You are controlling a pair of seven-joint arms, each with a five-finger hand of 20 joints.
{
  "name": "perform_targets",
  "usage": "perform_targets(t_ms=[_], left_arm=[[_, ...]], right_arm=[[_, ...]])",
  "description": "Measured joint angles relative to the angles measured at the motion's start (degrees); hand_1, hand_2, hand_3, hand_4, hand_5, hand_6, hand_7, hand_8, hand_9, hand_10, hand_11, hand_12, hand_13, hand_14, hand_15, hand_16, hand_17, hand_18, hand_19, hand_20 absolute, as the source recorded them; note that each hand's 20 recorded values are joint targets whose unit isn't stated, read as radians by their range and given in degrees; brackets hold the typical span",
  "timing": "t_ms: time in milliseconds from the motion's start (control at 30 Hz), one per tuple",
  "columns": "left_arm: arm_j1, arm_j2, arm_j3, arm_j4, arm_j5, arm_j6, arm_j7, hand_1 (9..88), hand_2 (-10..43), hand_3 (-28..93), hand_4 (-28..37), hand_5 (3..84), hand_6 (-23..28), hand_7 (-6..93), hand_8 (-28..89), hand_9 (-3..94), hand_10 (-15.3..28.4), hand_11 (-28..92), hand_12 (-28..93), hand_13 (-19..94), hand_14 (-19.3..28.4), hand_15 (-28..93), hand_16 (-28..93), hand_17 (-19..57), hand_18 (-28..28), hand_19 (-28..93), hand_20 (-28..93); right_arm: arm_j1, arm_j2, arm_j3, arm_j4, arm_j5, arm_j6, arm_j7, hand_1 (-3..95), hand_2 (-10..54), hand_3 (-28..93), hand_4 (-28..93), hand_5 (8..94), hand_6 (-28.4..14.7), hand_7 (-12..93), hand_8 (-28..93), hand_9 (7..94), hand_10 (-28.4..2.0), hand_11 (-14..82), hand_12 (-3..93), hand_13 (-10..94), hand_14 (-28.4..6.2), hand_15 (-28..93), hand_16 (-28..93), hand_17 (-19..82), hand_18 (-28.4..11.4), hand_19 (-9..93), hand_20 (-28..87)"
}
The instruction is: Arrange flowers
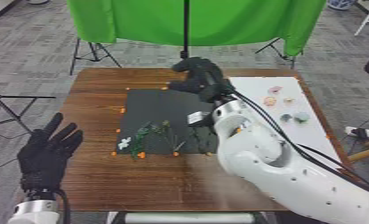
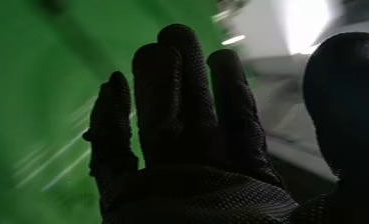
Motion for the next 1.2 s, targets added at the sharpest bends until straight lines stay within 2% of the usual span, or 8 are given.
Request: perform_targets(t_ms=[67, 167, 367, 433, 600, 933, 1133, 1200], left_arm=[[0.29, 0.21, 0.18, 0.0, -0.24, 0.18, 0.74, 13.5, 9.0, 78, -28.3, 36.1, 6.6, 7.5, -9, 33.8, 19.2, 22, 11, 21, 28.0, 55, -10, -9.2, 28.4, 60, -1], [0.67, 0.69, 0.53, 0.0, -0.6, 0.39, 1.64, 13.2, 8.9, 78, -28.3, 35.5, 6.5, 7.4, -8, 33.5, 19.2, 22, 11, 21, 28.1, 55, -10, -9.2, 28.4, 60, 1], [0.87, 1.13, 0.92, 0.0, -1.08, 0.66, 2.09, 13.3, 8.9, 78, -28.3, 35.0, 6.6, 7.2, -8, 33.2, 19.5, 22, 11, 21, 28.0, 55, -10, -9.1, 28.4, 59, 3], [0.84, 1.29, 1.01, 0.0, -1.21, 0.75, 2.09, 13.6, 8.9, 78, -28.3, 35.0, 6.6, 7.2, -8, 33.2, 19.5, 22, 11, 21, 27.9, 55, -10, -9.1, 28.4, 59, 4], [0.83, 1.89, 1.3, 0.0, -1.7, 0.96, 2.12, 14.0, 9.0, 78, -28.3, 34.8, 6.7, 7.3, -8, 33.1, 19.6, 22, 11, 21, 27.9, 55, -10, -9.1, 28.4, 58, 5], [0.48, 2.22, 1.47, 0.04, -2.08, 1.29, 2.12, 14.6, 9.0, 78, -28.3, 34.7, 7.1, 7.7, -8, 32.9, 19.7, 22, 11, 21, 27.9, 55, -10, -9.0, 28.4, 57, 8], [0.44, 2.29, 1.6, 0.04, -2.21, 1.44, 2.47, 15.0, 9.2, 77, -28.3, 34.7, 7.2, 7.9, -8, 32.9, 19.9, 22, 11, 21, 28.0, 55, -10, -8.9, 28.4, 57, 9], [0.44, 2.29, 1.61, 0.04, -2.21, 1.44, 2.48, 15.0, 9.2, 78, -28.3, 34.7, 7.3, 8.0, -8, 32.9, 19.9, 22, 11, 21, 28.0, 55, -10, -8.9, 28.4, 56, 10]], right_arm=[[-3.71, 4.13, 4.36, -0.15, -0.11, 1.52, 2.36, 31.7, -9.5, 74, -28, 55.0, 0.1, 15, -13, 65.2, -14.2, 34.1, 15.6, 54, -12.1, 75, 15, 17, -24.5, 76, 48], [-8.07, 10.89, 8.57, 0.15, -0.82, 2.75, 5.79, 32.1, -9.5, 74, -28, 55.9, -0.3, 15, -13, 68.3, -13.9, 45.2, 18.4, 60, -10.6, 81, 18, 20, -24.2, 79, 49], [-11.79, 20.13, 10.44, 4.82, -3.96, 2.36, 14.28, 32.9, -9.5, 74, -28, 55.1, -0.3, 15, -13, 67.5, -14.3, 46.5, 18.2, 60, -11.4, 81, 18, 21, -24.6, 81, 50], [-12.09, 21.0, 10.87, 6.94, -4.33, 0.68, 16.49, 32.9, -9.5, 75, -28, 54.6, -0.2, 15, -13, 66.9, -14.3, 46.6, 18.1, 60, -11.4, 81, 18, 21, -24.7, 81, 50], [-10.45, 21.64, 8.0, 11.09, -5.1, -4.62, 16.9, 33.3, -9.5, 75, -28, 53.7, 0.4, 15, -13, 65.6, -14.3, 45.9, 17.7, 58, -11.5, 80, 18, 21, -25.0, 81, 50], [-7.95, 20.09, 3.65, 14.92, -4.92, -7.8, 17.27, 35.9, -9.5, 76, -28, 56.2, 2.3, 16, -13, 66.8, -13.6, 44.7, 17.2, 59, -11.0, 79, 18, 21, -25.4, 80, 51], [-6.76, 19.63, 0.82, 16.05, -5.94, -9.04, 17.74, 42.0, -9.5, 74, -28, 66.0, 3.9, 17, -14, 72.8, -11.8, 38.6, 17.9, 62, -9.5, 76, 18, 22, -25.3, 80, 51], [-6.03, 19.46, -0.49, 16.43, -6.61, -9.02, 17.84, 44.7, -9.5, 70, -28, 70.7, 3.9, 17, -7, 76.1, -10.0, 34.0, 20.9, 64, -8.4, 74, 19, 23, -25.0, 80, 51]])
